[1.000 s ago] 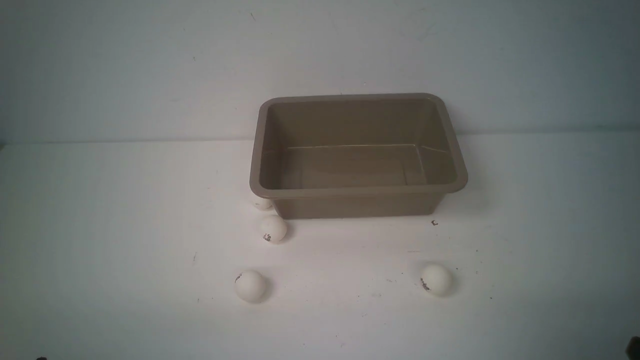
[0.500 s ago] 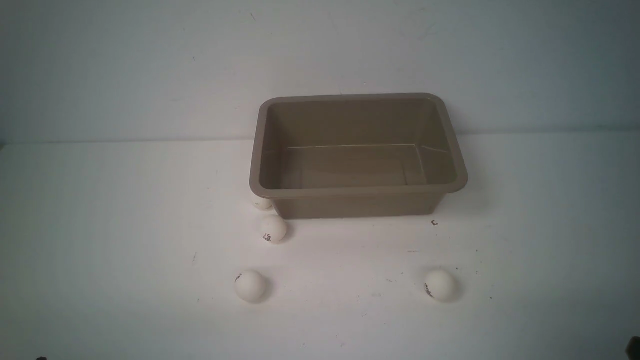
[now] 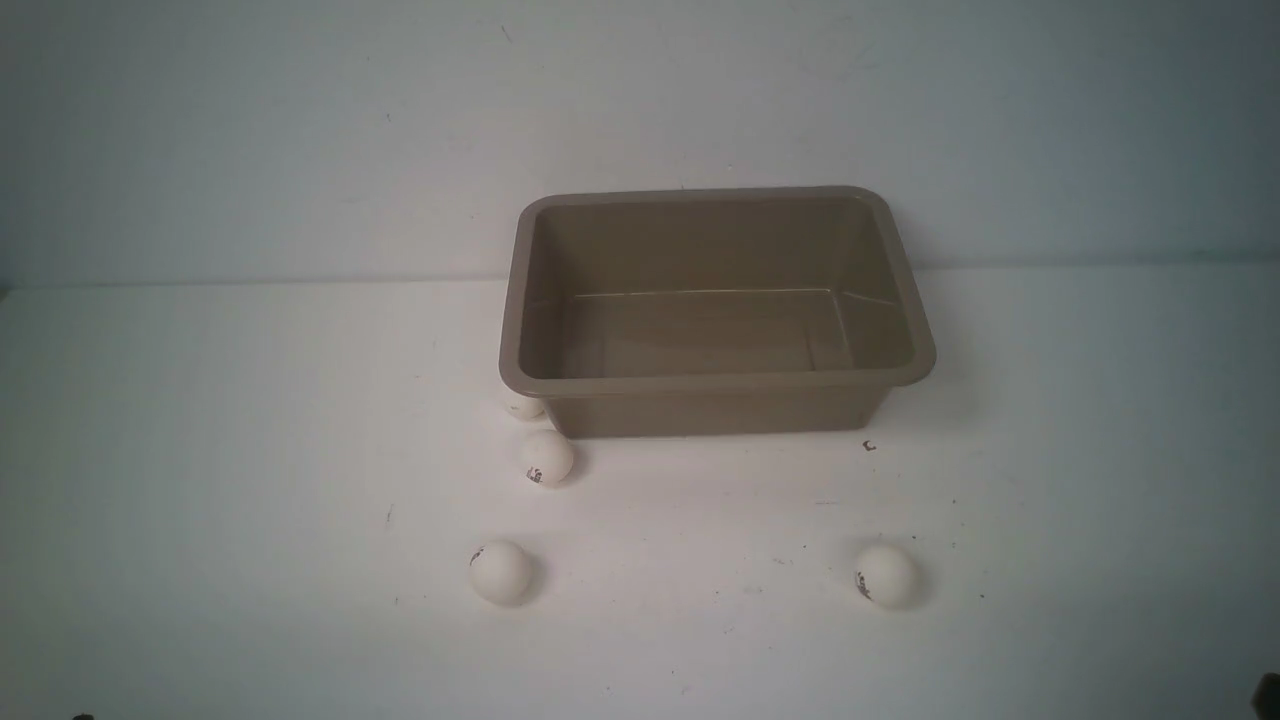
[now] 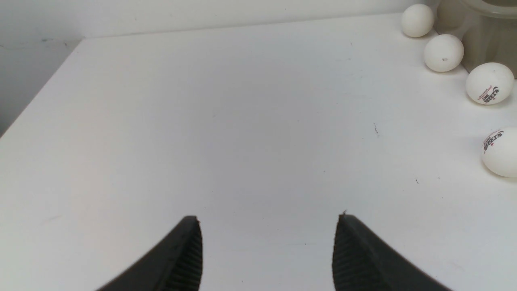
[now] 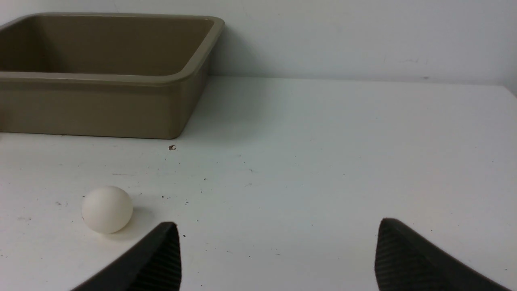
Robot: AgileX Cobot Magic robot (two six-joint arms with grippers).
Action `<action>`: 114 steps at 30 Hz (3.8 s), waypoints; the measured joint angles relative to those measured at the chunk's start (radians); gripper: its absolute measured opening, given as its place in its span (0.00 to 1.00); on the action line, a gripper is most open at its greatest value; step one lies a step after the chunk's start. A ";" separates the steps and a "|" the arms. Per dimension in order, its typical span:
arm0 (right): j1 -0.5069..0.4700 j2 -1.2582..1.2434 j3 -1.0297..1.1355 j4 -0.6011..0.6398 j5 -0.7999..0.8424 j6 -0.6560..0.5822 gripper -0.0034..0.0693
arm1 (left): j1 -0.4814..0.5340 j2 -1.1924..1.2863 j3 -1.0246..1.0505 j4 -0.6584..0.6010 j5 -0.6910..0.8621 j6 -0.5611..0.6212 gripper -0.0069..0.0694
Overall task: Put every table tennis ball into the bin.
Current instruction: Use the right arm to clamp the table tennis ball closest to it
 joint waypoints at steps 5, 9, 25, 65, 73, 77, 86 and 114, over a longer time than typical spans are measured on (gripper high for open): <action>0.000 0.000 0.000 0.000 0.000 0.000 0.85 | 0.000 0.000 0.000 0.000 0.000 0.000 0.61; 0.000 0.000 0.000 0.000 0.000 0.000 0.85 | 0.000 0.000 0.000 0.000 0.000 0.000 0.61; 0.000 -0.001 -0.384 0.040 0.213 0.000 0.85 | 0.000 0.000 0.000 0.000 0.000 0.000 0.61; 0.000 -0.001 -0.514 0.117 0.312 0.000 0.85 | 0.000 0.000 0.000 0.000 0.000 0.000 0.61; 0.000 -0.001 -0.514 0.117 0.312 0.000 0.85 | 0.000 0.000 0.000 0.000 0.000 0.000 0.61; 0.000 -0.001 -0.514 0.117 0.312 0.000 0.85 | 0.000 0.000 0.000 0.000 0.000 0.000 0.61; 0.000 -0.001 -0.514 0.117 0.312 0.000 0.85 | 0.000 0.000 0.000 0.000 0.000 0.000 0.61; 0.000 -0.001 -0.514 0.119 0.373 0.000 0.85 | 0.000 0.000 0.004 -0.109 -0.142 -0.023 0.61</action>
